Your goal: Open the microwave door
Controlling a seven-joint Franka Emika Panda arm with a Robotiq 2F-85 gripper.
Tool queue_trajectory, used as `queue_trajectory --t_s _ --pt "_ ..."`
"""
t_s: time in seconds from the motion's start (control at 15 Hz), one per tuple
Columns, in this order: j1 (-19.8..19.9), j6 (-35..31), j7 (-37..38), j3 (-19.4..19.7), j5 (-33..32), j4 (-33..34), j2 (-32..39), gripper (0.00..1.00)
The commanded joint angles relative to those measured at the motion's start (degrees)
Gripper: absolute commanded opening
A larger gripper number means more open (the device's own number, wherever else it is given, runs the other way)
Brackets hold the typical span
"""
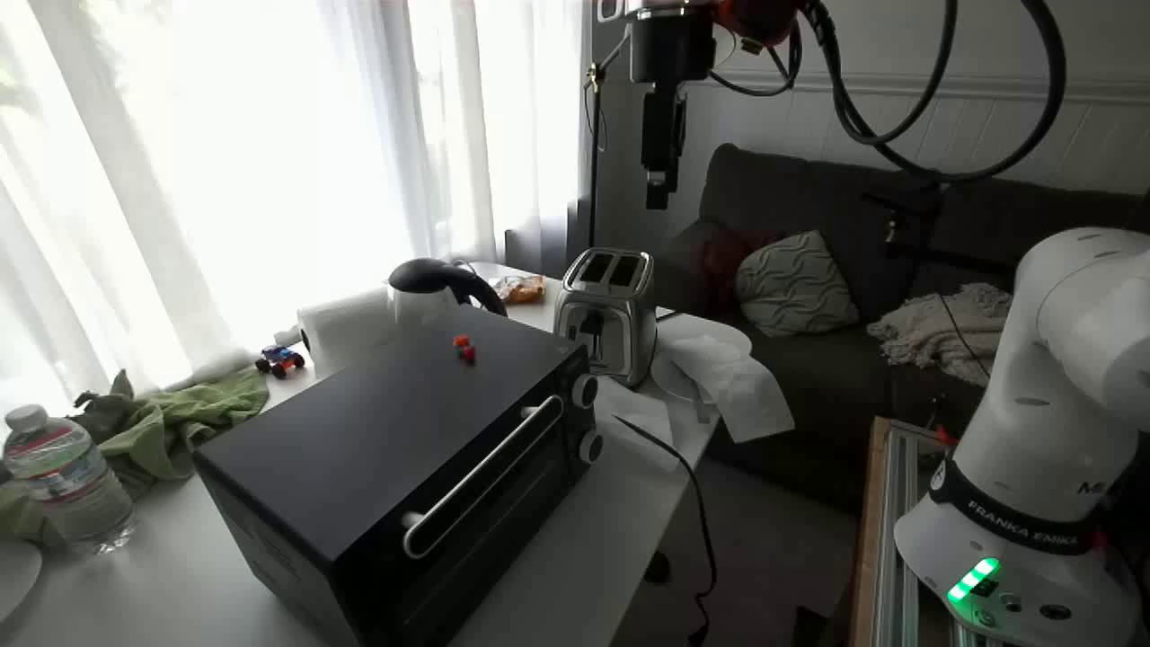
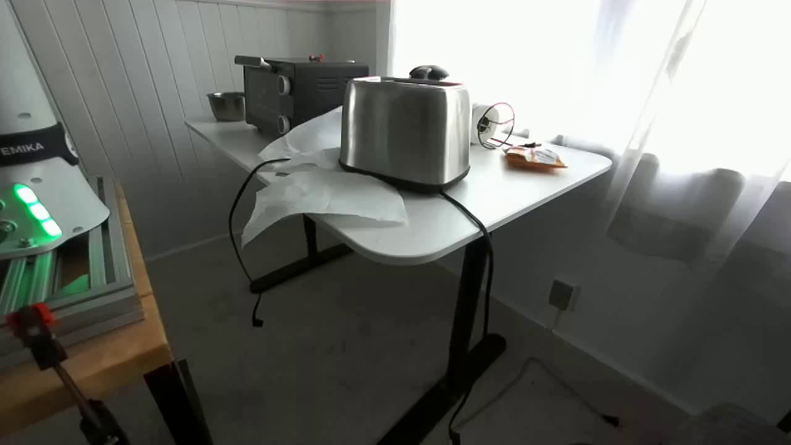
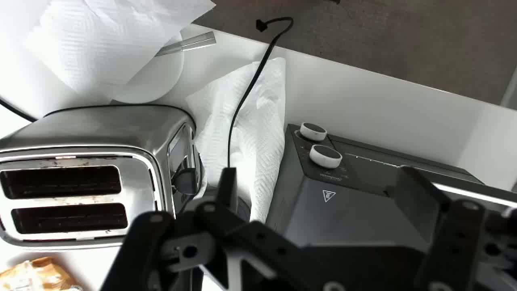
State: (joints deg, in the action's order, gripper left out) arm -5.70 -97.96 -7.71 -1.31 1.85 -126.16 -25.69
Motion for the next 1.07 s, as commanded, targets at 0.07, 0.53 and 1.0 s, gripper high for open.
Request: queue_trajectory --t_s 0.07,0.53,1.0 --pt "0.34 0.10 -0.09 -0.28 0.11 0.10 0.04 1.00" --pt "0.07 -2.12 12.96 -3.77 4.51 1.32 3.57 1.00" --pt "-1.38 -8.97 34.55 -10.26 17.05 -0.27 10.22 1.00"
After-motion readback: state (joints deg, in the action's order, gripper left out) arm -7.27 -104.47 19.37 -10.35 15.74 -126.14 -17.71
